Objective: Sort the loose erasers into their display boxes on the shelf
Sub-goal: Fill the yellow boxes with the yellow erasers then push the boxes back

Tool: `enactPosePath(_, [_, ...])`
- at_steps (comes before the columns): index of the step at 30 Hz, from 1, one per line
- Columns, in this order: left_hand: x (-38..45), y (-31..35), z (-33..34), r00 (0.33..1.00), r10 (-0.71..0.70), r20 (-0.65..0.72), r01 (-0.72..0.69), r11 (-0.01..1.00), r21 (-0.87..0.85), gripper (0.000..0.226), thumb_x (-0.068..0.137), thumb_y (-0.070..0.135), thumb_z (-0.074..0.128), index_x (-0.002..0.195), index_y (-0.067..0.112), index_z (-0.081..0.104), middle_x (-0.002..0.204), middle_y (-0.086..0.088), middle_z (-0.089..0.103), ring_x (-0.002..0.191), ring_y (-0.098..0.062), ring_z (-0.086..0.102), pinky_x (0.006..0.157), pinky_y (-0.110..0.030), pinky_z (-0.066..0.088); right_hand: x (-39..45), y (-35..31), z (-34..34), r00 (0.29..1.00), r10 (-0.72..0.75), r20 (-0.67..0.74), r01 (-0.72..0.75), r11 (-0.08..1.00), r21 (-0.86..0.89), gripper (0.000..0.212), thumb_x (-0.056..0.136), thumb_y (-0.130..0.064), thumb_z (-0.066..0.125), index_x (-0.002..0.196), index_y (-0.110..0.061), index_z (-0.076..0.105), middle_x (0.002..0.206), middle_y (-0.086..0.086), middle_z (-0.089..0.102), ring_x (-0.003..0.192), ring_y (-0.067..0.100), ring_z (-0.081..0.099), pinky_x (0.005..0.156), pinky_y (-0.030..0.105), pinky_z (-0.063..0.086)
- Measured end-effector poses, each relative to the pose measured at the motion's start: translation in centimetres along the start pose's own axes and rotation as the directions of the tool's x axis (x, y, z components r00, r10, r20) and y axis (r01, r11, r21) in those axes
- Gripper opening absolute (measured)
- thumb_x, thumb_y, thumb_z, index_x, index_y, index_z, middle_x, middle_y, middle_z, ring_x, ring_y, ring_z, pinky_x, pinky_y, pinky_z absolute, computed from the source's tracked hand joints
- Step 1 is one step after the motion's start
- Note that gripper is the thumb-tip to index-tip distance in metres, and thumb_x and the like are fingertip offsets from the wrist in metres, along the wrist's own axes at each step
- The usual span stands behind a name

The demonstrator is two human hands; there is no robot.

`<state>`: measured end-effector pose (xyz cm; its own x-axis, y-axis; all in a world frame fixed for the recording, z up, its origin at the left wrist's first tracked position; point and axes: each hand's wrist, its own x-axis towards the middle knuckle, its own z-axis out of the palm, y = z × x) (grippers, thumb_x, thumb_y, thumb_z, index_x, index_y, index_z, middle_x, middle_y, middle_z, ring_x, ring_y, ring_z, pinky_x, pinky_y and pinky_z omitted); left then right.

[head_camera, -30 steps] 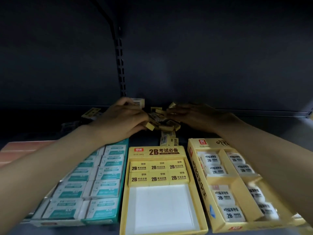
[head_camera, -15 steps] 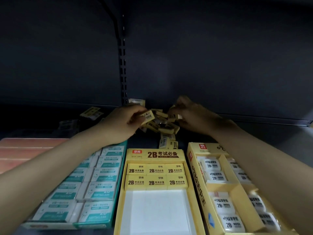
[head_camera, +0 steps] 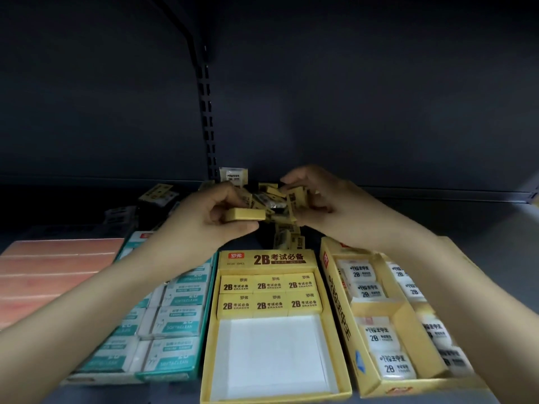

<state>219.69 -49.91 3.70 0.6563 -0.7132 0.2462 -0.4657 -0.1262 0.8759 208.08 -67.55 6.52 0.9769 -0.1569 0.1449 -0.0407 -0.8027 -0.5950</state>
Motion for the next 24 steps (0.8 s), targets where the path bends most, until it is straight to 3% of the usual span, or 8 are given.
enactPosePath(3, [-0.6, 0.3, 0.0, 0.999, -0.030, -0.043, 0.026, 0.994, -0.104, 0.019, 0.070, 0.005, 0.075, 0.077, 0.015, 0.060, 0.080, -0.001, 0.070, 0.073, -0.005, 0.065, 0.069, -0.012, 0.050, -0.6, -0.3, 0.5, 0.999, 0.031, -0.006, -0.031, 1.000, 0.000, 0.050, 0.088, -0.023, 0.062, 0.129, -0.036, 0.037, 0.127, -0.012, 0.053, 0.105, 0.010, 0.059, 0.093, 0.037, 0.049])
enactPosePath(7, [-1.4, 0.3, -0.2, 0.994, -0.095, -0.049, 0.082, 0.971, -0.223, 0.021, 0.067, 0.005, 0.076, 0.079, 0.013, 0.060, 0.083, -0.001, 0.072, 0.077, -0.008, 0.068, 0.070, -0.013, 0.052, -1.4, -0.6, 0.8, 0.999, 0.054, 0.003, -0.054, 0.992, 0.116, 0.039, 0.084, -0.022, 0.068, 0.114, -0.035, 0.047, 0.112, -0.008, 0.062, 0.097, 0.004, 0.063, 0.088, 0.028, 0.052])
enactPosePath(11, [-1.9, 0.1, -0.2, 0.965, -0.264, 0.006, 0.225, 0.812, -0.539, 0.035, 0.057, 0.004, 0.075, 0.086, 0.006, 0.056, 0.094, -0.017, 0.070, 0.085, -0.025, 0.071, 0.072, -0.026, 0.058, -1.7, -0.7, 1.0, 0.995, 0.086, 0.057, -0.098, 0.954, 0.283, 0.028, 0.083, -0.018, 0.069, 0.102, -0.033, 0.056, 0.097, -0.006, 0.069, 0.083, 0.008, 0.069, 0.080, 0.025, 0.056])
enactPosePath(15, [-2.4, 0.1, -0.5, 0.953, -0.303, 0.006, 0.284, 0.887, -0.364, 0.039, 0.050, 0.016, 0.084, 0.083, 0.013, 0.064, 0.092, -0.010, 0.072, 0.087, -0.030, 0.069, 0.082, -0.043, 0.054, -1.8, -0.9, 0.8, 0.991, 0.096, 0.097, -0.122, 0.941, 0.315, 0.023, 0.086, -0.012, 0.065, 0.103, -0.025, 0.059, 0.094, -0.003, 0.069, 0.082, 0.012, 0.070, 0.074, 0.026, 0.058])
enactPosePath(19, [-2.8, 0.5, 0.0, 0.957, -0.290, 0.025, 0.282, 0.902, -0.328, 0.038, 0.047, 0.022, 0.079, 0.080, 0.014, 0.063, 0.089, -0.001, 0.073, 0.081, -0.021, 0.071, 0.074, -0.034, 0.056, -1.8, -0.9, 0.7, 0.991, 0.078, 0.111, -0.092, 0.987, 0.131, 0.020, 0.086, -0.021, 0.066, 0.103, -0.031, 0.062, 0.094, -0.012, 0.068, 0.084, 0.008, 0.068, 0.083, 0.032, 0.054])
enactPosePath(24, [-3.3, 0.6, 0.4, 0.960, -0.261, 0.103, 0.280, 0.913, -0.297, 0.027, 0.063, -0.001, 0.075, 0.083, 0.011, 0.061, 0.082, -0.005, 0.073, 0.072, -0.018, 0.069, 0.063, -0.025, 0.057, -1.9, -0.9, 0.9, 0.991, 0.079, 0.110, -0.080, 0.997, 0.004, 0.020, 0.086, -0.027, 0.065, 0.100, -0.040, 0.060, 0.101, -0.013, 0.066, 0.089, 0.005, 0.062, 0.085, 0.035, 0.052])
